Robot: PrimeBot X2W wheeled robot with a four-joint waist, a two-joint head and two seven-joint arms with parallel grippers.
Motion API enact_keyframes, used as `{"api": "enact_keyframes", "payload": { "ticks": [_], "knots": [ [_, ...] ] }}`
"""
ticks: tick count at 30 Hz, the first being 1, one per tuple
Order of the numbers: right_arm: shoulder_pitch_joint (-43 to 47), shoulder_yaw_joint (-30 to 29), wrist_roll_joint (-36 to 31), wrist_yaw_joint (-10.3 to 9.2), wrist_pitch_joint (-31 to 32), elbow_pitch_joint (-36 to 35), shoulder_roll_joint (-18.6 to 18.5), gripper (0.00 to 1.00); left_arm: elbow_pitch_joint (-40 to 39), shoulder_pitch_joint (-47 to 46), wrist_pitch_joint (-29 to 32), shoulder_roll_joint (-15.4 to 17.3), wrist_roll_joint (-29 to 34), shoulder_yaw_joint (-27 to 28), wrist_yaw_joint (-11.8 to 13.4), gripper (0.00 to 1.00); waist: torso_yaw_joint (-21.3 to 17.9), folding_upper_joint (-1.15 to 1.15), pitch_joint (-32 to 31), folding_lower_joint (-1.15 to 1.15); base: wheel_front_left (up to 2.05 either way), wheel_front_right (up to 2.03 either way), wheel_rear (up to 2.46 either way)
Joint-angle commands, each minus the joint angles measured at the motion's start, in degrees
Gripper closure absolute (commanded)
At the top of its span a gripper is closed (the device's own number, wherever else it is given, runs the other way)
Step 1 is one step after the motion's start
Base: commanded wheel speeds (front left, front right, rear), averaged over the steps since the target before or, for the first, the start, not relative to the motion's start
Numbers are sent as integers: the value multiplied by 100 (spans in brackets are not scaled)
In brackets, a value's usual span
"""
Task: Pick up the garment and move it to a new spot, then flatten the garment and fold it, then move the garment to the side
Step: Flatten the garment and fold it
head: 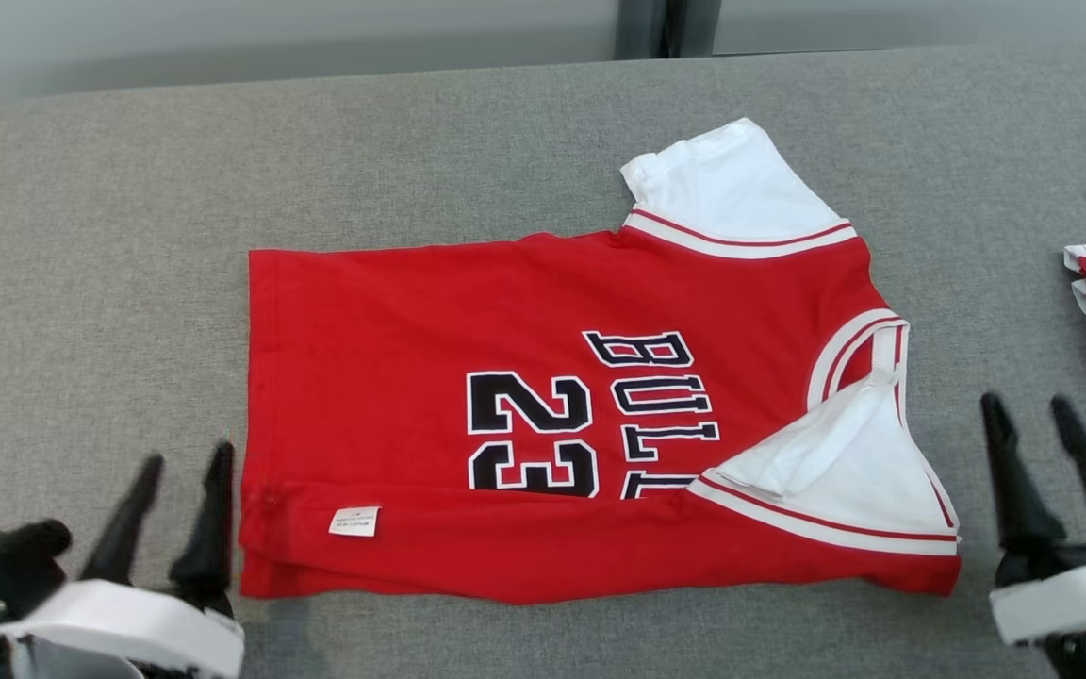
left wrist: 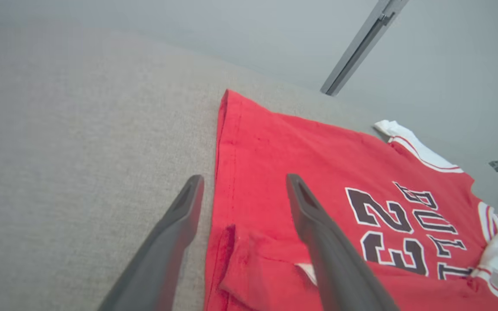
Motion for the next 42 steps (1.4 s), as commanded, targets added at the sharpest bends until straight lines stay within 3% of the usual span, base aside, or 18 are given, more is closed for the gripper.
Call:
{"api": "enact_keyframes", "payload": {
  "ticks": [1, 5, 12, 28, 37, 42],
  "knots": [
    [-158, -65, -126, 1, -119, -100, -17, 0, -50, -203, -158, 44, 166, 101, 74, 0, 21, 0, -27, 0, 0, 0, 0],
    [-531, -203, -489, 1, -427, -316, -64, 0, -139, -656, -598, -17, 551, 167, 196, 0, 57, 0, -99, 0, 0, 0, 0],
    [-983, -27, -960, 1, -458, -309, -146, 0, 155, -1283, -852, 135, 1352, -83, 338, 0, 43, 0, -195, 0, 0, 0, 0],
    [-1190, 155, -902, 1, -445, 27, -201, 0, 591, -2116, -645, 181, 1614, -474, 79, 0, 51, 0, 65, 0, 0, 0, 0],
    [-1440, 376, -790, 1, -483, 147, -184, 0, 2032, -3370, 342, 90, 957, -767, -877, 0, -246, 0, 598, 0, 0, 0, 0],
    [-1537, 470, -727, 1, -565, 331, -189, 0, 3085, -3905, 745, 61, 597, -711, -1230, 0, -408, 0, 816, 0, 0, 0, 0]
  ]
}}
